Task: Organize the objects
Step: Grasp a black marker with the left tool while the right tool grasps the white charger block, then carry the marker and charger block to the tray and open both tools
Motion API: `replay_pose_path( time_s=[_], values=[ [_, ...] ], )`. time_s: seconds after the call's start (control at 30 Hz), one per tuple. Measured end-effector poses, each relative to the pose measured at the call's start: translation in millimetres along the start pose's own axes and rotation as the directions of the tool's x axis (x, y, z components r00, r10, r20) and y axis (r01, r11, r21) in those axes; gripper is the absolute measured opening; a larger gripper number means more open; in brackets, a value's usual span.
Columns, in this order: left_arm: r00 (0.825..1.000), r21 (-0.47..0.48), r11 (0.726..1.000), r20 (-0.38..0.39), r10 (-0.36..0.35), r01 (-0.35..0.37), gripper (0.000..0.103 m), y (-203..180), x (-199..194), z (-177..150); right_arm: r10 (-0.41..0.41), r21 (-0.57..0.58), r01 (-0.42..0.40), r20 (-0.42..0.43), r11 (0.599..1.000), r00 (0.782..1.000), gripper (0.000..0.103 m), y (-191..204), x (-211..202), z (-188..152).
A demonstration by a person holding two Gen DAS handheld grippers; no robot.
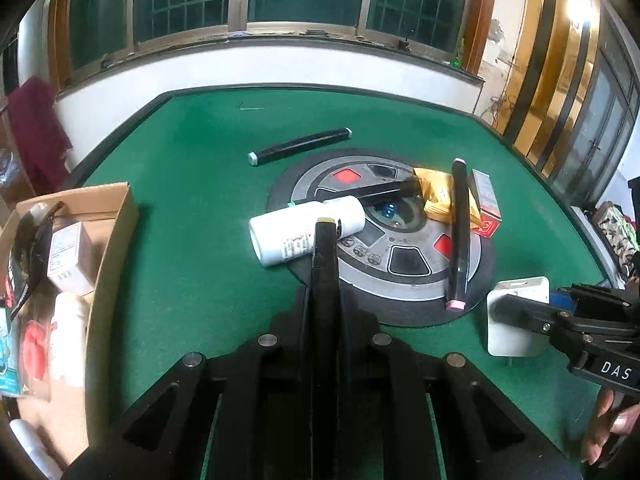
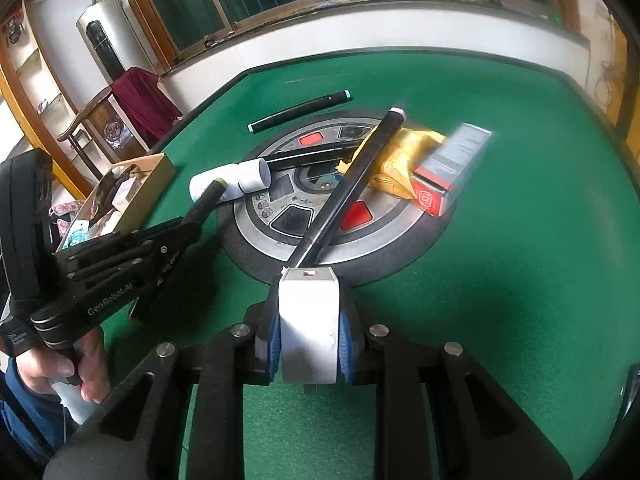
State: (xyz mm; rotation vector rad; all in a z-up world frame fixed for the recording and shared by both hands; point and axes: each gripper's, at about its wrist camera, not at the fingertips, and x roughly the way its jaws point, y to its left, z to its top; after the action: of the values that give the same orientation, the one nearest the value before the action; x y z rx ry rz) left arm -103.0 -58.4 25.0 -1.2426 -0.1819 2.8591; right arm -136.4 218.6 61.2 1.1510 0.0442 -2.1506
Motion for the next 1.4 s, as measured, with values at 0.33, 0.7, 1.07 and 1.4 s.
replay_pose_path(
  time_s=[0.33, 0.7, 1.07, 1.4],
  values=[
    [0.998, 0.034, 0.998, 0.039, 0.045, -0.046, 0.012, -7.6, -16.1, -8.2, 0.02, 0.008, -0.02, 0.005, 1.0, 1.0, 0.02, 0.6, -0.5, -0.2],
    [0.995, 0.038, 0.997, 0.086, 0.059, -0.062, 0.012, -9.5, -37.5, -17.2, 0.051, 0.015, -0.051, 0.022, 0.999, 0.998, 0.02, 9.0, -3.1, -1.3],
    [0.989, 0.023, 0.998, 0.134, 0.055, -0.058, 0.012, 1.1, -63.7, -21.1, 0.082, 0.024, -0.084, 0.073, 0.996, 0.994, 0.02, 37.7, -13.6, -5.8],
    [0.983, 0.003, 0.997, 0.17, 0.074, -0.076, 0.012, 19.0, -83.1, -23.8, 0.097, 0.025, -0.1, 0.093, 0.995, 0.991, 0.02, 61.7, -14.3, -12.5]
  ],
)
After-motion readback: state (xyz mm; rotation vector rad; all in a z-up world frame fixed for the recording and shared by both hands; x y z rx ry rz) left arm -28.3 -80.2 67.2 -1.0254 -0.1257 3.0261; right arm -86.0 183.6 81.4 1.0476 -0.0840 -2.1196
